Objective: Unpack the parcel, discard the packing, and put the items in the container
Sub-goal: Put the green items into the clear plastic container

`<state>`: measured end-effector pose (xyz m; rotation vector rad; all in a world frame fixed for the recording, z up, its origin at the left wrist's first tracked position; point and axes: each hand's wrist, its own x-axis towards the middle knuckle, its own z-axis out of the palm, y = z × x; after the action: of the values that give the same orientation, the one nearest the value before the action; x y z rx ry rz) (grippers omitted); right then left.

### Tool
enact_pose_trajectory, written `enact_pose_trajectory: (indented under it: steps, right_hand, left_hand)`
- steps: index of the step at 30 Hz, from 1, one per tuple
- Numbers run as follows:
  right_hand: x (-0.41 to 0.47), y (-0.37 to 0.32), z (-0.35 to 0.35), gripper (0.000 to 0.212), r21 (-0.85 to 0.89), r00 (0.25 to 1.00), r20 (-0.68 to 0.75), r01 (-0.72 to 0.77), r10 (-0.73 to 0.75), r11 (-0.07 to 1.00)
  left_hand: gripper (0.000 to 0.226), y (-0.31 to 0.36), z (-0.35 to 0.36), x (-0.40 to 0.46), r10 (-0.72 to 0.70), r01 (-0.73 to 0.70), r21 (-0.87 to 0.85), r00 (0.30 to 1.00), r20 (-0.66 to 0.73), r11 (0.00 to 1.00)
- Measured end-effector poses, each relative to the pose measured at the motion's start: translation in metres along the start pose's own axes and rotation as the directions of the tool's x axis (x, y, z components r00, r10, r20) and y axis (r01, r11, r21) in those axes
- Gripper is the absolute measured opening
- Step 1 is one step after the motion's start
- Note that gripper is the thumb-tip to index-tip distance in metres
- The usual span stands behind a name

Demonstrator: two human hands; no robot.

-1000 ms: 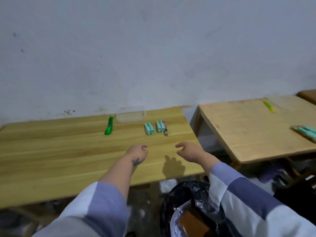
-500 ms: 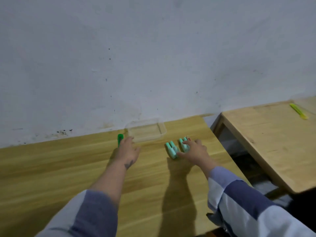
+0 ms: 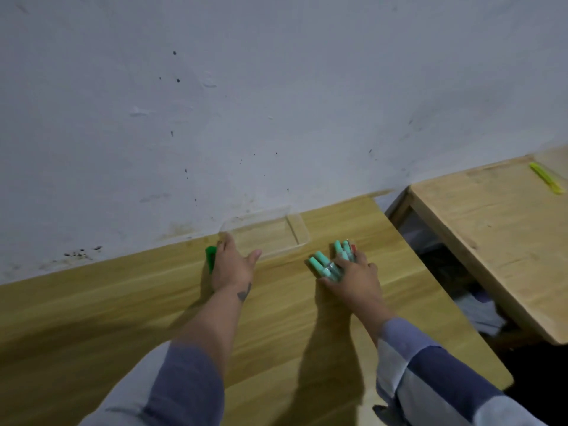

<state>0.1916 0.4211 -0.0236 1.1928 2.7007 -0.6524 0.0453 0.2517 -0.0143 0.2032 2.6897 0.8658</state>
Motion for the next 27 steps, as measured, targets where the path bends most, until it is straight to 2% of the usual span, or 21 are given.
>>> enact_pose_trajectory:
  steps: [4, 6, 8, 11, 14, 17, 19, 23, 27]
  right_hand:
    - [0.004, 0.004, -0.011, 0.053, -0.02, 0.995, -0.038, 0.092, -0.093, 0.996]
    - [0.01, 0.003, -0.025, 0.051, -0.054, 0.977, -0.1, 0.185, -0.19, 0.981]
    - [0.02, -0.004, -0.043, 0.053, -0.079, 0.947, -0.096, 0.301, -0.307, 0.95]
    - [0.037, -0.023, -0.064, 0.058, -0.154, 0.872, 0.047, 0.489, -0.488, 0.859]
    - [0.048, -0.051, -0.069, 0.057, -0.286, 0.766, 0.203, 0.642, -0.61, 0.712]
    - [0.054, -0.078, -0.061, 0.056, -0.403, 0.639, 0.34, 0.762, -0.69, 0.507]
    - [0.057, -0.09, -0.054, 0.058, -0.428, 0.581, 0.419, 0.804, -0.698, 0.412]
    - [0.062, -0.105, -0.043, 0.06, -0.403, 0.494, 0.508, 0.86, -0.706, 0.312]
    - [0.069, -0.109, -0.039, 0.061, -0.383, 0.462, 0.54, 0.879, -0.703, 0.284]
  left_hand:
    - [0.083, -0.003, 0.002, 0.002, -0.004, 0.004, -0.015, 1.0, -0.003, 1.0]
    - [0.084, -0.005, 0.004, 0.003, -0.004, 0.004, -0.029, 1.0, 0.002, 1.0]
    - [0.085, -0.005, 0.003, 0.002, -0.008, 0.008, -0.025, 1.0, 0.004, 1.0]
    - [0.087, -0.003, -0.001, 0.001, -0.015, 0.014, 0.007, 1.0, 0.025, 1.0]
    - [0.089, -0.007, -0.004, -0.005, -0.006, 0.005, 0.035, 0.999, 0.034, 0.999]
    - [0.087, -0.012, -0.006, -0.015, 0.016, -0.017, 0.028, 0.999, 0.036, 0.999]
    - [0.086, -0.016, -0.007, -0.017, 0.038, -0.04, 0.028, 0.997, 0.066, 0.999]
    - [0.086, -0.02, -0.011, -0.02, 0.044, -0.044, -0.007, 0.996, 0.078, 0.999]
    - [0.086, -0.023, -0.009, -0.02, 0.037, -0.034, -0.038, 0.997, 0.072, 0.999]
